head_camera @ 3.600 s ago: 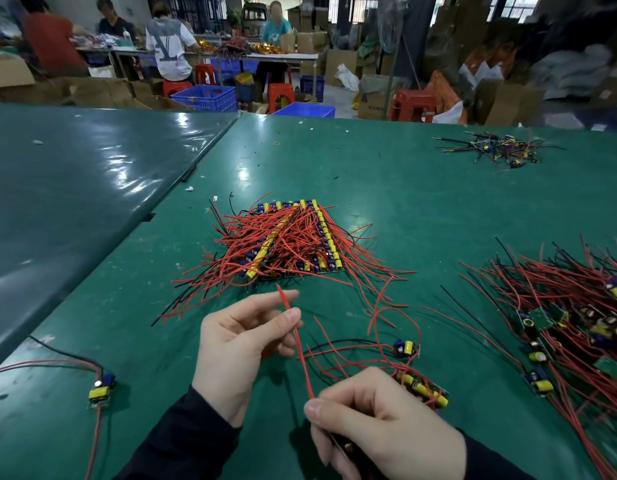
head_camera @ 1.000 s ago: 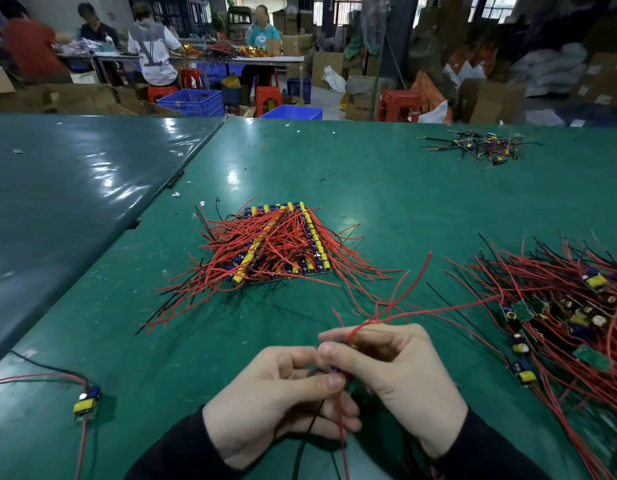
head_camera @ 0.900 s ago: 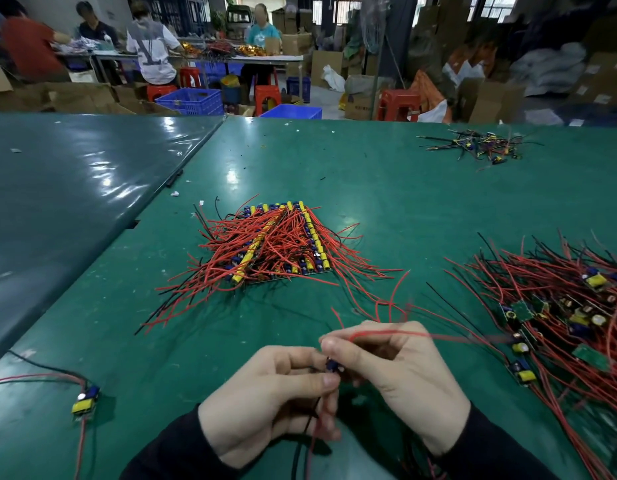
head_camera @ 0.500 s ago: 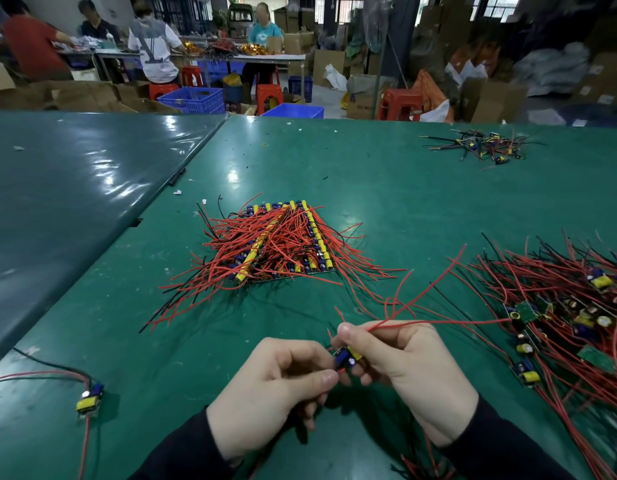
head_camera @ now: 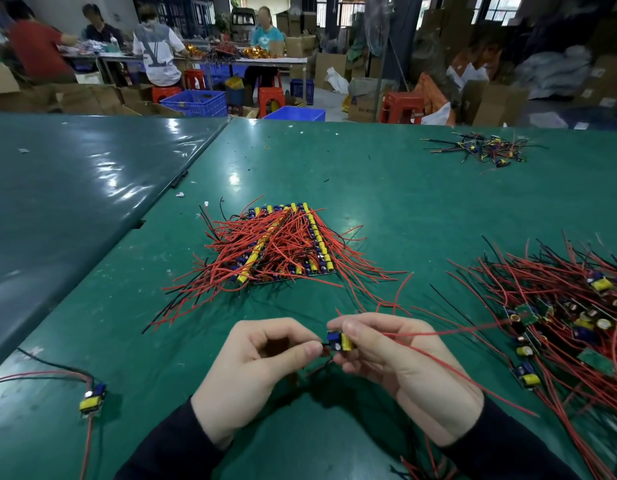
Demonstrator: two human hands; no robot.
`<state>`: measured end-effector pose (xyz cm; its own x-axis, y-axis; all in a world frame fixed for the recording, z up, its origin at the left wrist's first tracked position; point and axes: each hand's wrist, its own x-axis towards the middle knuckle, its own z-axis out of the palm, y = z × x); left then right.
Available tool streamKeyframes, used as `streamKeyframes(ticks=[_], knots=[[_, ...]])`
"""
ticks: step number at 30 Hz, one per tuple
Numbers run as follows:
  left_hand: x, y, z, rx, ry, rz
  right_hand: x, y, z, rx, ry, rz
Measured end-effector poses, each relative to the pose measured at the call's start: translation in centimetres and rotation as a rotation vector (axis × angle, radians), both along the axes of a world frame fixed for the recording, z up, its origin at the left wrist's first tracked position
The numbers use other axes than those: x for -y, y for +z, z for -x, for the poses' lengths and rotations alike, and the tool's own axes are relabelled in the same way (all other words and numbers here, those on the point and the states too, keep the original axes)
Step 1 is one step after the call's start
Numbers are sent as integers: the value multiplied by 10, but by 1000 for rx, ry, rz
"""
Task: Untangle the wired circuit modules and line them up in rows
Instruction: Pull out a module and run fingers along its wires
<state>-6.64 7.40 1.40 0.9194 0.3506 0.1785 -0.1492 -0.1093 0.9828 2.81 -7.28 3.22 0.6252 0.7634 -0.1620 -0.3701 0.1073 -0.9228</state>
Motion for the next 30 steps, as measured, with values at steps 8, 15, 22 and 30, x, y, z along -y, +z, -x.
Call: streamKeyframes(ticks=[8,15,22,30], knots=[[4,-2,0,109,340,-417,-1,-4,-2,57,-88,22],[13,5,4,187,231,-332,-2,-4,1,58,-168,-36],[8,0,-3,60,224,159,0,-4,10,274,21,-66],[-8,4,4,-52,-50,588,3,0,-9,190,259,52]])
